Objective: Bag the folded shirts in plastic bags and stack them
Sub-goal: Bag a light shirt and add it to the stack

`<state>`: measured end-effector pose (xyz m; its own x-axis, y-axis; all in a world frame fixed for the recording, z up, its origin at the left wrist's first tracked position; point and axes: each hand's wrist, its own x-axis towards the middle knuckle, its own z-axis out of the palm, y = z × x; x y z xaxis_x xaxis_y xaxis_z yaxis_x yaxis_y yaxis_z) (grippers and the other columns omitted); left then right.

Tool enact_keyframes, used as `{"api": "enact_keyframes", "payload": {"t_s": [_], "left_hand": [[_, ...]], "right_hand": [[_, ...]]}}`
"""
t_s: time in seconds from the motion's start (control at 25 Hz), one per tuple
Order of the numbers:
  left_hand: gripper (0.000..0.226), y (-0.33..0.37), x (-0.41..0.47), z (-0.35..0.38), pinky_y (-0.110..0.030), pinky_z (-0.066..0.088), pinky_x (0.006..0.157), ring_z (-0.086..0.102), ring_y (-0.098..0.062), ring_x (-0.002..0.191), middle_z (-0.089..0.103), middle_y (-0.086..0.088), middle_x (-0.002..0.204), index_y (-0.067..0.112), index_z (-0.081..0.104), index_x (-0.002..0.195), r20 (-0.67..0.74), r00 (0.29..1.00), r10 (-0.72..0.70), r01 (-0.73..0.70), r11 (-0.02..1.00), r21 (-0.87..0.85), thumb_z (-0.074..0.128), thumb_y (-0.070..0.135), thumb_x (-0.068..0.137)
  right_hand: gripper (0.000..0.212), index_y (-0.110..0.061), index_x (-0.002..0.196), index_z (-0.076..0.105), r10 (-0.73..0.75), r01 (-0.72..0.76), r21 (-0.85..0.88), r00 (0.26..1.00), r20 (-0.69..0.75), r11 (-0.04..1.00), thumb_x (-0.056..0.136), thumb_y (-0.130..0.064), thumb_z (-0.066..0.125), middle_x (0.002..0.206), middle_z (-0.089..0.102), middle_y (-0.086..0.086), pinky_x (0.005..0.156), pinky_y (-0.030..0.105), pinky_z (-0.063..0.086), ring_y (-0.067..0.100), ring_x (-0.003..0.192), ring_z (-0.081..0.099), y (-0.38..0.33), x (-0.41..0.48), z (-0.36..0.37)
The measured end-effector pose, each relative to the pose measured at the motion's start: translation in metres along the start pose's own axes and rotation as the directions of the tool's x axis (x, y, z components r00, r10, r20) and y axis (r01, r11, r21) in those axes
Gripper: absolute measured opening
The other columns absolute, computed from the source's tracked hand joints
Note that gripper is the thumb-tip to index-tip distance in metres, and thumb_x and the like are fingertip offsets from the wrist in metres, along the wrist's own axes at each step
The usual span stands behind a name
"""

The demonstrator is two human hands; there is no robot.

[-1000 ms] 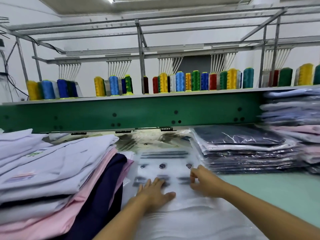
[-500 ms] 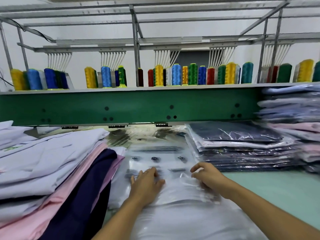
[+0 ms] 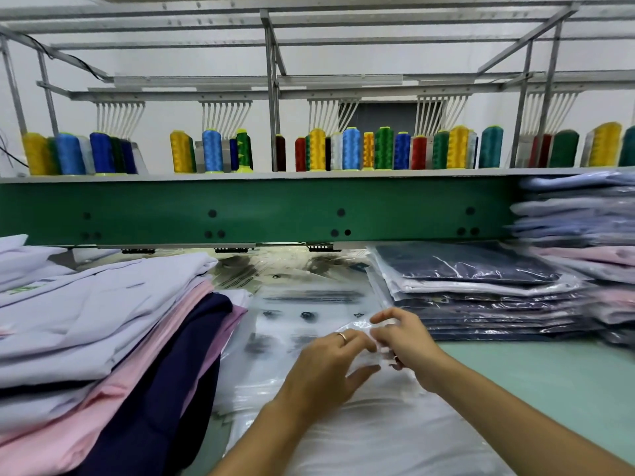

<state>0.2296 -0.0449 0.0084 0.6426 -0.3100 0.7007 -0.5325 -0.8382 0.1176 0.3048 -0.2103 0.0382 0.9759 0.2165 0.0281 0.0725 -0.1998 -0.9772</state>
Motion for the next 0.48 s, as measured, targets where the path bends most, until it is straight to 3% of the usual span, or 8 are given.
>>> {"api": "enact_keyframes", "payload": {"t_s": [0.08,0.16,0.2,0.28,0.36,0.48], "left_hand": [[0.036,0.005,0.000,0.001,-0.027,0.051,0.079,0.060,-0.004,0.100,0.065,0.019,0.114,0.035,0.059,0.113,0.016,0.999,-0.043,0.043,0.999,-0.020,0.052,0.064,0.092],[0.045,0.006,-0.002,0.002,-0.022,0.047,0.085,0.056,0.002,0.106,0.063,0.023,0.117,0.038,0.057,0.116,0.026,0.993,-0.116,0.118,0.991,-0.068,0.045,0.073,0.091],[0.042,0.004,-0.003,0.003,-0.021,0.047,0.087,0.056,0.003,0.109,0.062,0.024,0.118,0.039,0.055,0.117,0.026,0.987,-0.158,0.159,0.983,-0.089,0.046,0.071,0.092],[0.031,0.000,-0.005,0.005,-0.025,0.048,0.088,0.055,0.000,0.111,0.061,0.023,0.122,0.039,0.051,0.121,0.043,0.981,-0.191,0.193,0.980,-0.041,0.053,0.056,0.094],[0.030,-0.004,-0.007,0.006,-0.030,0.048,0.088,0.056,-0.007,0.112,0.061,0.021,0.124,0.039,0.048,0.123,0.128,0.970,-0.208,0.209,0.978,0.009,0.056,0.045,0.095],[0.030,-0.005,-0.008,0.008,-0.034,0.050,0.087,0.060,-0.012,0.110,0.065,0.017,0.121,0.038,0.048,0.123,0.204,0.956,-0.211,0.214,0.977,0.008,0.053,0.050,0.096]], "right_hand": [[0.016,-0.017,0.103,0.063,-0.041,0.041,-0.065,0.999,-0.007,0.997,0.090,-0.008,0.061,0.066,0.061,0.001,0.042,0.023,0.036,0.009,0.048,0.052,0.000,-0.002,-0.001],[0.009,-0.021,0.100,0.063,-0.110,0.102,-0.194,0.994,-0.028,0.976,0.092,-0.016,0.064,0.087,0.068,-0.001,0.059,0.026,0.047,0.008,0.072,0.064,0.002,-0.002,-0.005],[0.006,-0.023,0.099,0.063,-0.133,0.118,-0.273,0.990,-0.038,0.955,0.093,-0.021,0.065,0.096,0.068,-0.001,0.069,0.032,0.051,0.012,0.085,0.065,0.003,-0.001,-0.007],[0.006,-0.026,0.097,0.061,-0.153,0.112,-0.397,0.985,-0.074,0.911,0.093,-0.027,0.065,0.098,0.068,-0.002,0.080,0.040,0.054,0.017,0.089,0.065,0.004,0.001,-0.012],[0.006,-0.026,0.096,0.060,-0.160,0.093,-0.445,0.980,-0.115,0.891,0.092,-0.025,0.066,0.092,0.068,-0.002,0.074,0.039,0.053,0.018,0.080,0.064,0.002,0.003,-0.016],[0.007,-0.017,0.100,0.060,-0.047,0.017,-0.292,0.994,-0.099,0.956,0.093,-0.015,0.063,0.078,0.063,0.003,0.047,0.027,0.040,0.016,0.058,0.054,-0.001,-0.001,-0.020]]}}
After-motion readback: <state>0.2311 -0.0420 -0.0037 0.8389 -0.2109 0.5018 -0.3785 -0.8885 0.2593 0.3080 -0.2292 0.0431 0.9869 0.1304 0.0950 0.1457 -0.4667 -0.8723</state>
